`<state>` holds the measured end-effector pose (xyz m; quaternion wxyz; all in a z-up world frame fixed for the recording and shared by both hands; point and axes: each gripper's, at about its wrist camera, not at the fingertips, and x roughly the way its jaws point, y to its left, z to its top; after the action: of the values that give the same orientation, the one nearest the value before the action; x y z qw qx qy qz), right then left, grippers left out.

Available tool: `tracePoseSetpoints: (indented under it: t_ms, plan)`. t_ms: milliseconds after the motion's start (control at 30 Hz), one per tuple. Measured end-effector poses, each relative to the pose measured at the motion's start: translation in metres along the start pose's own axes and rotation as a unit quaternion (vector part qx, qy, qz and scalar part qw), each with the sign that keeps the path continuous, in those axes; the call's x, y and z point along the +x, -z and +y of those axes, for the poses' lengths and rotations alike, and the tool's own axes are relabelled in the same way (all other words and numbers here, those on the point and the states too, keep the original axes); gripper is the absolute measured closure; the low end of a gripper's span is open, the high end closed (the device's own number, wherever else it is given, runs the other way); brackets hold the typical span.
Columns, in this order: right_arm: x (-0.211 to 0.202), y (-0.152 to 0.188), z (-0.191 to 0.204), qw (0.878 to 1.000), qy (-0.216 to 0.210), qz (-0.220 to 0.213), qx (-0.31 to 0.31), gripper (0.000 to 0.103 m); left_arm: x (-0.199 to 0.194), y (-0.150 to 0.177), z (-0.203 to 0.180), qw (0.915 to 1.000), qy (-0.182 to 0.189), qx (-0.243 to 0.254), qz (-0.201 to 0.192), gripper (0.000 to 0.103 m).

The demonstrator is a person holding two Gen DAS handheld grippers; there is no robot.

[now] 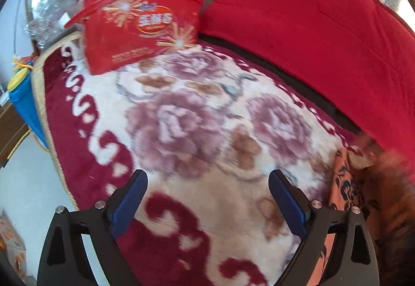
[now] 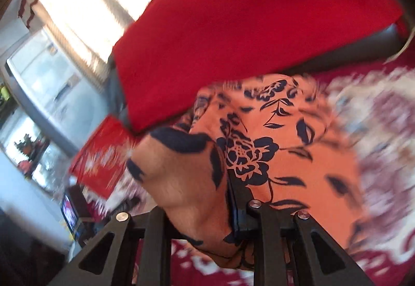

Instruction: Fold small clothes

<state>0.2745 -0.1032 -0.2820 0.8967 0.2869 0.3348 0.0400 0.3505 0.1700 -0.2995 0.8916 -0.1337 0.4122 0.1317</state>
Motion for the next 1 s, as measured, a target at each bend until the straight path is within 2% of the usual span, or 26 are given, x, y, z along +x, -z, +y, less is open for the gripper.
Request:
tracePoseSetpoints:
  t_ms: [33,100,167,233,267,300,367,467,533,567,600,633,667,733,767,800,833,867,900,933,1000]
  plan:
    - [0.024,0.009,0.002,0.999,-0.003,0.038,0.009,0.077,0.000,-0.001,0.002,1.0000,0.000,-0.001,0.000,0.008]
    - [0.050,0.022,-0.004,0.996,0.001,0.078,0.033,0.075,0.002,-0.003,0.005,1.0000,0.004,-0.002,0.003,0.008]
    - [0.054,0.028,-0.012,0.996,-0.027,0.074,0.048,0.074,0.002,-0.004,0.004,1.0000,0.008,0.003,0.003,0.009]
    - [0.045,0.026,-0.017,0.995,-0.060,0.067,0.045,0.063,-0.001,-0.004,-0.001,0.9997,0.020,0.011,0.001,0.009]
    - [0.041,0.023,-0.021,0.992,-0.088,0.074,0.044,0.043,-0.002,-0.004,-0.004,0.9995,0.028,0.014,0.000,0.009]
    - [0.037,0.021,-0.024,0.988,-0.117,0.086,0.048,0.030,-0.005,-0.004,-0.009,0.9991,0.037,0.019,-0.001,0.008]
    - [0.026,0.015,-0.030,0.976,-0.180,0.105,0.062,0.023,-0.009,-0.003,-0.016,0.9983,0.052,0.027,-0.004,0.009]
    - [-0.002,0.012,-0.041,0.978,-0.184,0.085,0.052,0.023,-0.023,0.001,-0.028,0.9952,0.087,0.038,-0.024,0.008]
    - [-0.023,0.006,-0.058,0.987,-0.148,0.050,0.046,0.024,-0.035,0.007,-0.038,0.9911,0.115,0.053,-0.039,0.008]
    - [-0.031,0.000,-0.062,0.991,-0.121,0.034,0.038,0.031,-0.042,0.012,-0.046,0.9878,0.132,0.067,-0.046,0.008]
    - [-0.040,-0.004,-0.071,0.996,-0.089,0.018,0.025,0.045,-0.047,0.017,-0.053,0.9842,0.149,0.081,-0.051,0.008]
    - [-0.042,-0.006,-0.075,0.997,-0.071,0.013,0.020,0.052,-0.052,0.022,-0.061,0.9799,0.166,0.098,-0.052,0.008]
    - [-0.044,-0.009,-0.084,0.999,-0.042,0.009,0.017,0.061,-0.058,0.031,-0.075,0.9729,0.187,0.126,-0.052,0.008]
    - [-0.044,-0.008,-0.098,1.000,-0.011,0.004,0.026,0.064,-0.064,0.046,-0.097,0.9628,0.204,0.170,-0.050,0.008]
    - [-0.037,-0.009,-0.105,0.999,-0.005,0.011,0.032,0.064,-0.063,0.057,-0.112,0.9578,0.198,0.203,-0.045,0.008]
    - [-0.027,-0.005,-0.110,0.999,0.002,0.029,0.037,0.065,-0.060,0.065,-0.121,0.9563,0.181,0.226,-0.038,0.008]
    - [-0.012,0.001,-0.115,0.998,0.013,0.058,0.037,0.065,-0.050,0.077,-0.134,0.9546,0.147,0.258,-0.020,0.008]
    - [-0.005,0.008,-0.116,0.997,0.021,0.066,0.028,0.066,-0.035,0.088,-0.143,0.9514,0.114,0.286,0.009,0.008]
    - [-0.002,0.015,-0.115,0.998,0.028,0.062,0.013,0.066,-0.022,0.097,-0.148,0.9489,0.098,0.298,0.032,0.008]
    - [0.000,0.016,-0.112,0.998,0.032,0.058,0.002,0.066,-0.015,0.099,-0.147,0.9511,0.094,0.291,0.042,0.008]
    - [0.002,0.007,-0.105,0.997,0.031,0.071,-0.007,0.066,-0.015,0.094,-0.142,0.9570,0.111,0.265,0.037,0.007]
